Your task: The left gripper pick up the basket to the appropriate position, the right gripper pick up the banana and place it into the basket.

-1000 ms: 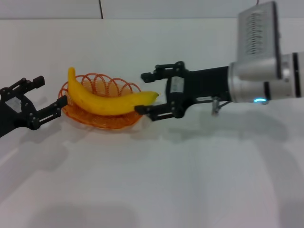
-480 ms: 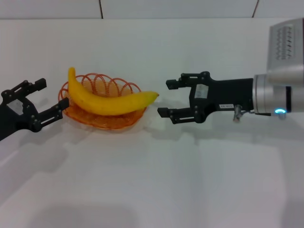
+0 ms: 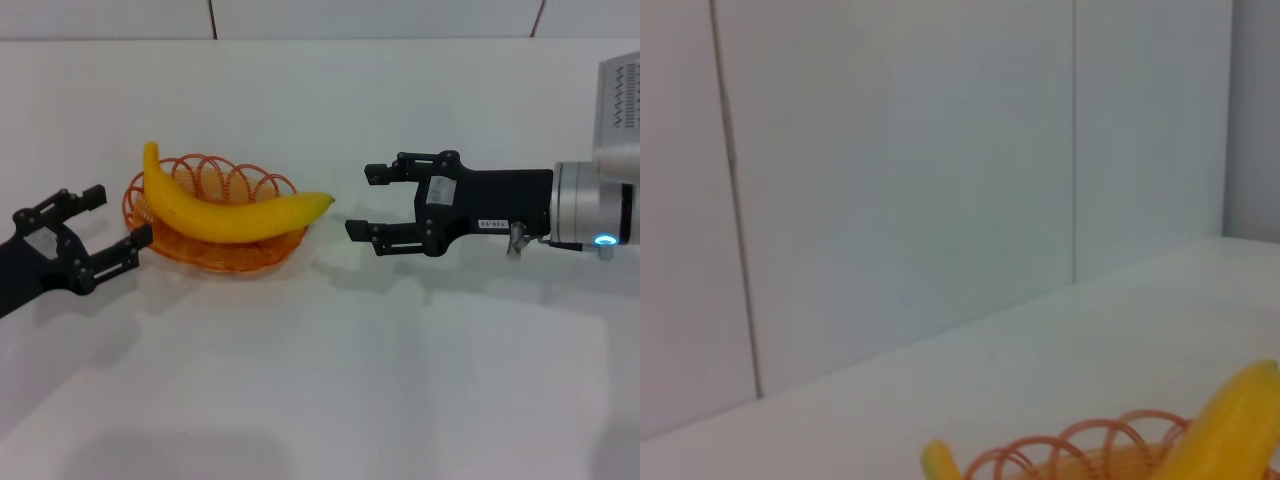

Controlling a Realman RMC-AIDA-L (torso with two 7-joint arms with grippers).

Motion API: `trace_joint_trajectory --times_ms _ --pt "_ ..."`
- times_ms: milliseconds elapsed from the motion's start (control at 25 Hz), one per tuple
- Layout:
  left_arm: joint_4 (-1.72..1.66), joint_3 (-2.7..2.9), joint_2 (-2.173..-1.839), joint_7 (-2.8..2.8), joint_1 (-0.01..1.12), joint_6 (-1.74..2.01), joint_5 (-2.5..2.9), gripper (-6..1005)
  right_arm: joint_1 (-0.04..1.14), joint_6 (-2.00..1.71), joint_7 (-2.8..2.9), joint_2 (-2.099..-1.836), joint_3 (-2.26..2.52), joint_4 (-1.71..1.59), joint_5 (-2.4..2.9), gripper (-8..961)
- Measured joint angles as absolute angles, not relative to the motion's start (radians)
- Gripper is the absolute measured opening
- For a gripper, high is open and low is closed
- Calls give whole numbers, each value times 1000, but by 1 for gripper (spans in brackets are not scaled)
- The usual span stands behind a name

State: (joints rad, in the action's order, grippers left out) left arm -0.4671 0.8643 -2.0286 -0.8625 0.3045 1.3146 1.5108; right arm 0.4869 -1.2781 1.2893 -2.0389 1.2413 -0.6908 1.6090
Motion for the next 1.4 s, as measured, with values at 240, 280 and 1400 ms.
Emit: trace_joint_trajectory --times_ms 240,280,1400 --pt "-458 869 -2028 -875 302 1314 1525 800 486 -1276 1289 -2037 1239 -676 1610 788" --pt "-456 869 -2027 -875 301 1314 1525 800 486 -1276 1289 -2037 1234 -670 1610 788" --pt "-437 870 -2027 -876 291 1313 1525 800 483 -1275 1270 -2028 1164 -593 1618 788"
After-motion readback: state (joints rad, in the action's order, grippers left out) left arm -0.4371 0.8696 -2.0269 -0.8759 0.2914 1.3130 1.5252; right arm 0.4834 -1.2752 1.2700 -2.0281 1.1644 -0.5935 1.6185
